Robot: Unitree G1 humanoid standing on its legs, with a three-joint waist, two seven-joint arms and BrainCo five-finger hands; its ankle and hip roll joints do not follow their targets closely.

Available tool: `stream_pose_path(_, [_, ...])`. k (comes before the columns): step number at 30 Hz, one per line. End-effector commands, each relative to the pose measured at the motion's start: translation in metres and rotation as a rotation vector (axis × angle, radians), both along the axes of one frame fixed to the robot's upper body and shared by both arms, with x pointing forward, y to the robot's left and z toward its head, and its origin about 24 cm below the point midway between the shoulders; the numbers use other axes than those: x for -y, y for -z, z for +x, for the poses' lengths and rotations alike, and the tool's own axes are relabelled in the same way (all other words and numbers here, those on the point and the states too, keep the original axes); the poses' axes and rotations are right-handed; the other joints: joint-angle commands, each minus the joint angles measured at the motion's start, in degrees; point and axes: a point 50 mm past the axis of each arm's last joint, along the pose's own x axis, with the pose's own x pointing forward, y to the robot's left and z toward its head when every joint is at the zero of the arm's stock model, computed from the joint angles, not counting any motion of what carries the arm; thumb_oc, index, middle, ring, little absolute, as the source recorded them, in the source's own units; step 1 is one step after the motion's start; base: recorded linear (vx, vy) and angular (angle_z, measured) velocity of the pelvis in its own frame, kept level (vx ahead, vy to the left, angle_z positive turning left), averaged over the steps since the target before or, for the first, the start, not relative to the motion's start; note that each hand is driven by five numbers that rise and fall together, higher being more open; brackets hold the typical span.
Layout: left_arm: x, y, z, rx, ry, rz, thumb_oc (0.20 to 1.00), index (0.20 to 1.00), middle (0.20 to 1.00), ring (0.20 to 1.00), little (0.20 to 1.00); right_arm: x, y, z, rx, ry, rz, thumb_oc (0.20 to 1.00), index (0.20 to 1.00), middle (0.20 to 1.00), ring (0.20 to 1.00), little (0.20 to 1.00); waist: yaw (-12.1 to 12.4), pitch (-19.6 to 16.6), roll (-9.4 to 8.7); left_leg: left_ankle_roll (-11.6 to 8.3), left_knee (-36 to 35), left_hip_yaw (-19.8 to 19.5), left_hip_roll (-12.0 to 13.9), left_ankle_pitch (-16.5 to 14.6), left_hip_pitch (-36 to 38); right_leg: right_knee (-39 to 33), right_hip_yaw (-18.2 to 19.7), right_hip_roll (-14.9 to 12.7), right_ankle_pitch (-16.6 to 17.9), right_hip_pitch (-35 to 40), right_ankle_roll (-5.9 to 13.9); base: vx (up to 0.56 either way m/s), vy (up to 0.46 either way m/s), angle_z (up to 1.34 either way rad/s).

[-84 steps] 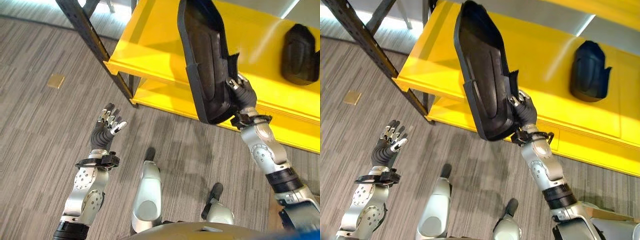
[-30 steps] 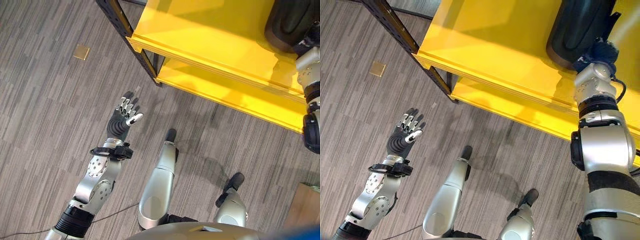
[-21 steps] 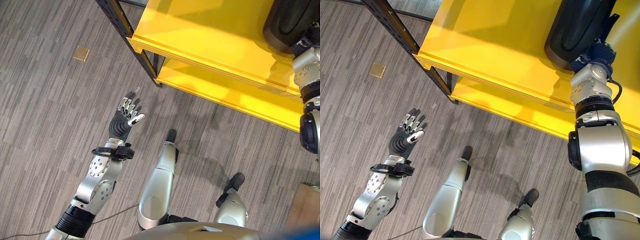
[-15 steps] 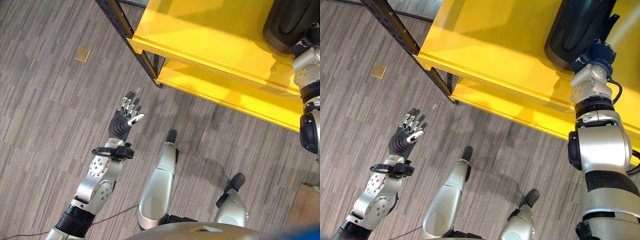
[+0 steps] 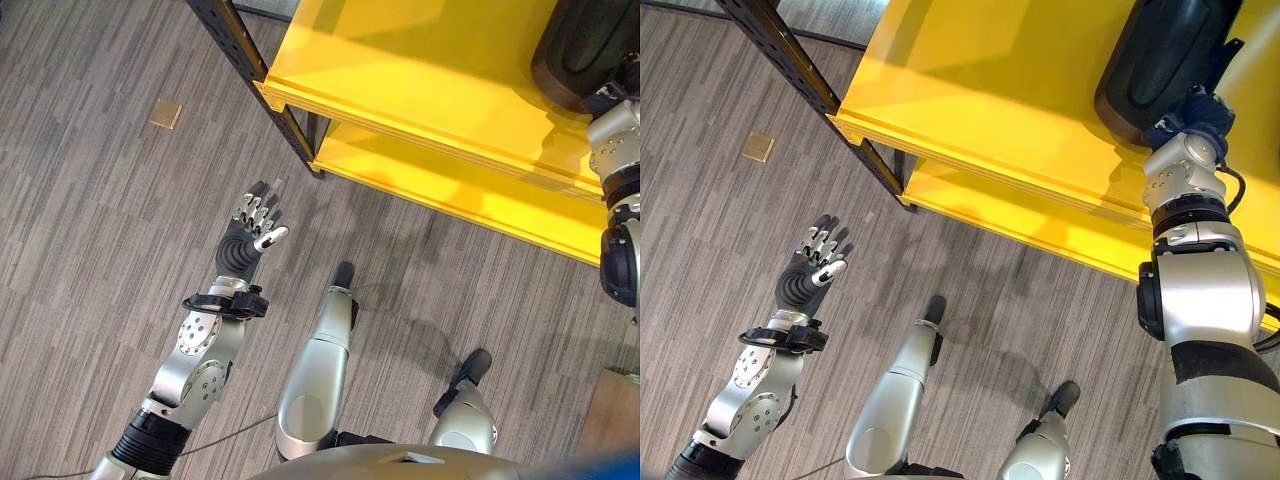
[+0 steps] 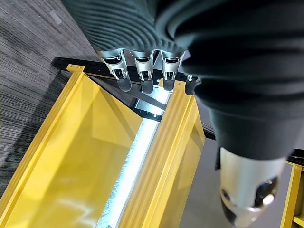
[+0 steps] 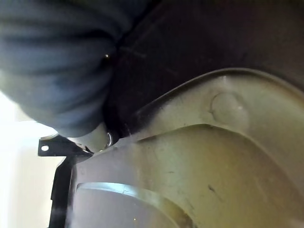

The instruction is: Move parts from the plastic box to the shelf.

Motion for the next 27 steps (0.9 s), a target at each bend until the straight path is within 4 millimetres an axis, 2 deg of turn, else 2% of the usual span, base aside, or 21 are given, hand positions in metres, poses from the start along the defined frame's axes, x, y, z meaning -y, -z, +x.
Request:
stream_pose_path(1, [0.005,-0.016,0.002,0.093,0.014,-0.043,1.0,1.0,1.0,1.0,1.0,0.032,-0.021,-0.02,0.087,0.098,0.007,0.2,0.2,0.2,0.2,0.2,0.2,2.5,2.01,0.52,-9.0,5.6,0.5,1.3,3.9,10.4,0.0,-0.1,-10.4,2.6,-0.69,0.0,0.0,0.0])
stream_pose_path(14, [0.005,-0.016,0.002,0.09,0.015,-0.053,1.0,1.0,1.0,1.0,1.0,0.044,-0.015,-0.026,0.07,0.139,0.021,0.2,0.2,0.2,0.2,0.2,-0.1,2.6,1.88,0.56,-9.1,5.8,1.2,1.3,4.2,10.2,0.2,0.2,-10.2,2.4,-0.58,0.0,0.0,0.0])
stream_pose_path(24, [0.004,-0.016,0.002,0.09,0.016,-0.055,1.0,1.0,1.0,1.0,1.0,0.047,-0.026,-0.03,0.071,0.149,-0.041,0.2,0.2,0.2,0.2,0.2,-0.3,2.6,1.64,0.47,-9.3,5.9,1.2,1.5,4.1,9.8,0.3,0.6,-10.2,2.7,-0.46,0.0,0.0,0.0])
stream_pose_path(25, [0.004,-0.016,0.002,0.091,0.016,-0.056,1.0,1.0,1.0,1.0,1.0,0.047,-0.029,-0.03,0.072,0.149,-0.06,0.319,0.319,0.319,0.319,0.319,-0.3,2.6,1.56,0.48,-9.2,5.9,1.2,1.5,4.1,9.8,0.3,0.6,-10.2,2.7,-0.45,0.0,0.0,0.0])
stream_pose_path(26, [0.004,-0.017,0.001,0.092,0.016,-0.055,1.0,1.0,1.0,1.0,1.0,0.048,-0.032,-0.031,0.076,0.152,-0.073,0.586,0.586,0.586,0.586,0.586,-0.3,2.6,1.53,0.48,-9.3,5.9,1.2,1.6,4.1,9.7,0.3,0.6,-10.2,2.8,-0.42,0.0,0.0,0.0])
stream_pose_path(27, [0.004,-0.017,0.001,0.093,0.016,-0.056,1.0,1.0,1.0,1.0,1.0,0.048,-0.032,-0.031,0.076,0.152,-0.074,1.0,1.0,1.0,1.0,1.0,-0.3,2.6,1.56,0.48,-9.3,5.9,1.2,1.6,4.1,9.7,0.3,0.6,-10.2,2.8,-0.42,0.0,0.0,0.0])
